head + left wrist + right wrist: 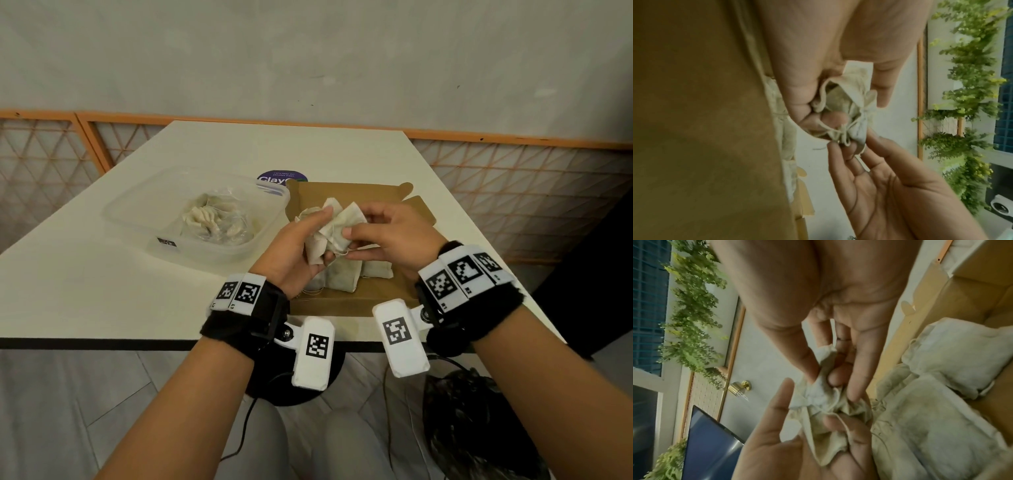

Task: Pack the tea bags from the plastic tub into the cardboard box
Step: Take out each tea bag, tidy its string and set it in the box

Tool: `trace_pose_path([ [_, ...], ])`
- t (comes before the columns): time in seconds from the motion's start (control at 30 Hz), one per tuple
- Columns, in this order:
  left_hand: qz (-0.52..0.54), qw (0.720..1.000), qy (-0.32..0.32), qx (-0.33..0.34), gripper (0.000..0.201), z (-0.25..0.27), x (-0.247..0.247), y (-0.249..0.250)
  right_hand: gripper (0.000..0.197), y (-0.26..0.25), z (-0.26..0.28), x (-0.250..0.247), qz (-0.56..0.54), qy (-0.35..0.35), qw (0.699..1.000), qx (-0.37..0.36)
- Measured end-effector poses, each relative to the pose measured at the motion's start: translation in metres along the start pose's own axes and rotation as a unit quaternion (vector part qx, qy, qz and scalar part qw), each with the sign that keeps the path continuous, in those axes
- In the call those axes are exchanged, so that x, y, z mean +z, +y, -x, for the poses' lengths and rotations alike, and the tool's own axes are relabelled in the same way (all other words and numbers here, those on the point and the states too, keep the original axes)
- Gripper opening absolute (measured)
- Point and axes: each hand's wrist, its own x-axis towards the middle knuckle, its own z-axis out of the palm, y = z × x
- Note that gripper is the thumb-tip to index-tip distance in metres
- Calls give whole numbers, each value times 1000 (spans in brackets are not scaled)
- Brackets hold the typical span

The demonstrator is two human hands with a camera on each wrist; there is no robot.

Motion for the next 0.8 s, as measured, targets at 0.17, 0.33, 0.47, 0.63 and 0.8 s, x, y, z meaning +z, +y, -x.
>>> trace_pose_path([
  [0.17,50,998,28,-5,20,-1,-3,0,46,3,-3,-4,-86,47,995,0],
  [0.33,49,997,63,16,27,-5,-3,-2,19,2,4,-17,-100,20,994,-48],
  [0.47,11,998,63,17,19,-4,1,-2,23,-7,9,-19,-116,-67,987,-87],
  [0.63,-18,998,50,21,23,-3,3,-3,49,-6,2,-16,-164,-62,982,-66],
  [0.8,-47,998,33,15,50,-3,2,-2,46,7,-5,-14,52,39,996,-53],
])
